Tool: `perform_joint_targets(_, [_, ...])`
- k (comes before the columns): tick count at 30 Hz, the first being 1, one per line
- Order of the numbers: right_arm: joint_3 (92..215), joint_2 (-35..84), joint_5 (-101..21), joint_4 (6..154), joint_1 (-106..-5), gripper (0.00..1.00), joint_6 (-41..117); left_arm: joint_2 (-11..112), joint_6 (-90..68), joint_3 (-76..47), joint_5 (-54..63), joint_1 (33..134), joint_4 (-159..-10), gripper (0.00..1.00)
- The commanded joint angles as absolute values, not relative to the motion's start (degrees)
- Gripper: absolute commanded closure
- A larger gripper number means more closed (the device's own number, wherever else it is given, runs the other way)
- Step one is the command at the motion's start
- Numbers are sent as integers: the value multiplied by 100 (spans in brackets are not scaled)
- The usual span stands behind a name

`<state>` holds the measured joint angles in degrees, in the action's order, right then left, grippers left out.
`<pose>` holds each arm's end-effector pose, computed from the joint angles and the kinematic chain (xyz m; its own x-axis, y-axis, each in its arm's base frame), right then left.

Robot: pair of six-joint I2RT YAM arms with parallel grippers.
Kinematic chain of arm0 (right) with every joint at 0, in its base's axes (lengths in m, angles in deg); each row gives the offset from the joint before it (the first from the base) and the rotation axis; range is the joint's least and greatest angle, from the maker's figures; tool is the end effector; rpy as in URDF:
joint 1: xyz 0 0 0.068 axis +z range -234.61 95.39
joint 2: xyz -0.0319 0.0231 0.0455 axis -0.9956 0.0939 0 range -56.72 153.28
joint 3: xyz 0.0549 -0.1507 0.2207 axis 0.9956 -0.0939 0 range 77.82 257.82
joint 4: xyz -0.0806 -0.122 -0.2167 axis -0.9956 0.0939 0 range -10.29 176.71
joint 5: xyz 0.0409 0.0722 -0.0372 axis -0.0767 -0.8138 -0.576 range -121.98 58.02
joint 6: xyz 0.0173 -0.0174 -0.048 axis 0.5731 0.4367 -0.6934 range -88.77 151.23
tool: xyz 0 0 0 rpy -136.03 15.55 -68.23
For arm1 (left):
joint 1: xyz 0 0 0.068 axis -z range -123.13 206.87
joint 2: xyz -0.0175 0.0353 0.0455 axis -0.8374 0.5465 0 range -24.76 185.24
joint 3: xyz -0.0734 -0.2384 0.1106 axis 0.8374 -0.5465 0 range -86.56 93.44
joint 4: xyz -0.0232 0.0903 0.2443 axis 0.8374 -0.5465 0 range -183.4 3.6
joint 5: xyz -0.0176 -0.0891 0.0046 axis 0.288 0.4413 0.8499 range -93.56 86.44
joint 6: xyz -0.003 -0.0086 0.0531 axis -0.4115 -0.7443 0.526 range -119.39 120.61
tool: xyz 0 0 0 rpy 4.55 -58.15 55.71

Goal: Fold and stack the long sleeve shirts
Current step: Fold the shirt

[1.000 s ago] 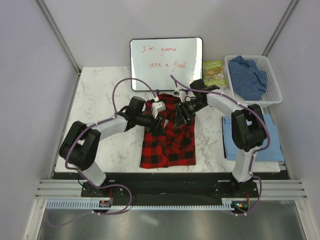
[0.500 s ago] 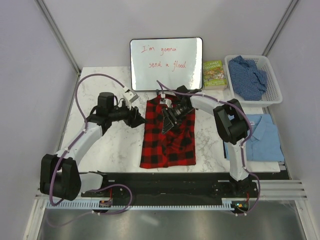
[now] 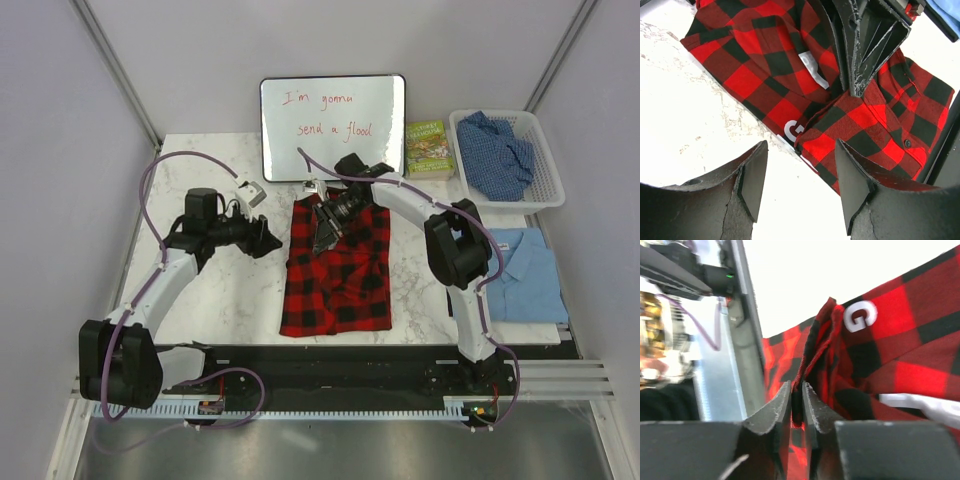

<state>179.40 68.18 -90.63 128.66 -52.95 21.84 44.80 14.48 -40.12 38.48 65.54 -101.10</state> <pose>0.3653 0.2610 0.2000 -0.7192 -0.5434 -0.4331 -0.6201 0.2207 0.7529 0.2495 -0.0622 0.2583 -0.4364 0.2466 -0.8653 0.7617 0.6132 -0.2094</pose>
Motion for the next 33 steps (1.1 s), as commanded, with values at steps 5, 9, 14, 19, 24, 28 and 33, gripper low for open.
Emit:
perform_joint_targets(5, [18652,6800,-7065,12998,-5436,49,1162,4458,1836,-4147,3976,6496,-10064,37])
perform_joint_targets(9, [18742,6362,-7704,13095,-6131,46,1514,4441,2267,-4375,4100,6836,-9994,39])
perform_joint_targets(14, [17619,5658,-7865,13569,-6659,62,989,4492,2557,-4402,3415,8251,-9617,42])
perform_joint_targets(19, [16555,5499,-7891,13352,-6782,63,925,5247,2636,-3999,2808,9904,-9027,45])
perform_joint_targets(24, [16588,5912,-8102,13130,-7028,64,1329,6187,3216,-3577,2097,10968,-8755,55])
perform_joint_targets(28, [16624,6035,-8146,13113,-7037,65,1400,6654,3655,-3400,1709,11294,-8421,53])
perform_joint_targets(33, [16519,6088,-8216,13130,-7037,65,1383,6980,3893,-3286,1525,11549,-8271,46])
